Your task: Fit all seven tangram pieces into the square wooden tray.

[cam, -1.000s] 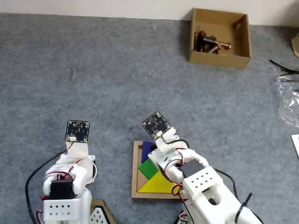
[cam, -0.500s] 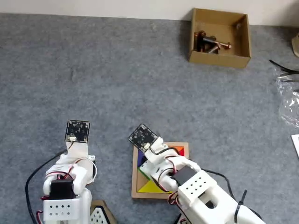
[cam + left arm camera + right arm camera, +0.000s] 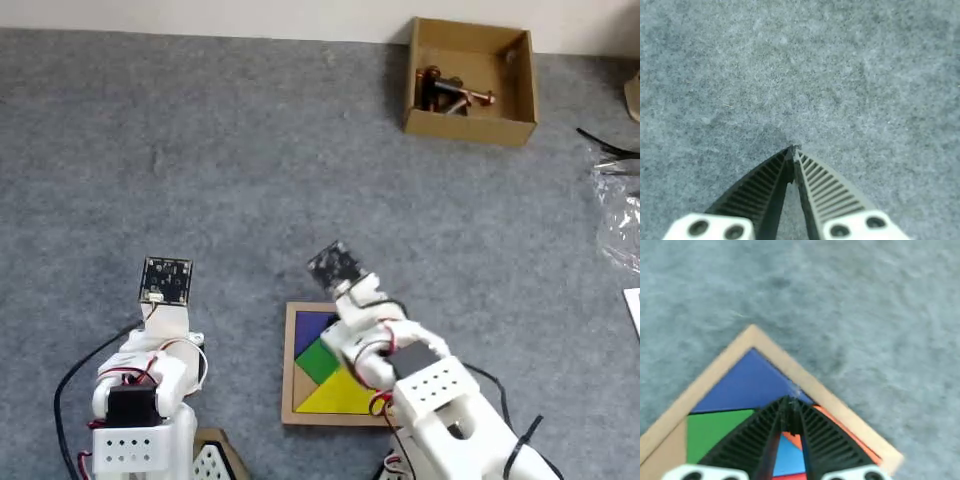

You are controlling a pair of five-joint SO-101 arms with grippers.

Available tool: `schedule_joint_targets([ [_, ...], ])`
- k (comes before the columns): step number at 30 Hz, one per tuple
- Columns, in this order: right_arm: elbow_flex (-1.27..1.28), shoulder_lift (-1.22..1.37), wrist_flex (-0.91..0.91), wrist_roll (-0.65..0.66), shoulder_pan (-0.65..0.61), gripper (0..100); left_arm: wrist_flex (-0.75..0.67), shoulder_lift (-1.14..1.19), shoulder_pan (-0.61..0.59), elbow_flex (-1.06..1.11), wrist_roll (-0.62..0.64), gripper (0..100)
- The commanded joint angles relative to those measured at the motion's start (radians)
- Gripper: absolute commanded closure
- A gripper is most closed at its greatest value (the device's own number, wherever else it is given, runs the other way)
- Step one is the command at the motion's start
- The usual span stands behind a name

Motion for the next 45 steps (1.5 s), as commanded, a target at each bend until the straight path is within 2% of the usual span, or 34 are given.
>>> schedule_joint_targets([
  [1, -0.119, -0.028, 0.076, 0.006, 0.062, 99.4, 0.005, 0.002, -0.010, 0.021, 0.005, 99],
  [16, -0.291, -0.028, 0.107, 0.011, 0.378, 99.4, 0.005, 0.002, -0.010, 0.021, 0.005, 99],
  [24, -0.556, -0.028, 0.432, 0.011, 0.461, 99.4, 0.005, 0.002, -0.010, 0.021, 0.005, 99],
  [32, -0.739, -0.042, 0.621, 0.011, 0.524, 99.4, 0.005, 0.002, -0.010, 0.021, 0.005, 99],
  [38, -0.822, -0.275, 0.746, 0.011, 0.536, 99.4, 0.005, 0.002, -0.010, 0.021, 0.005, 99],
  [45, -0.737, -0.630, 0.808, 0.012, 0.536, 98.9, 0.005, 0.002, -0.010, 0.021, 0.005, 99],
])
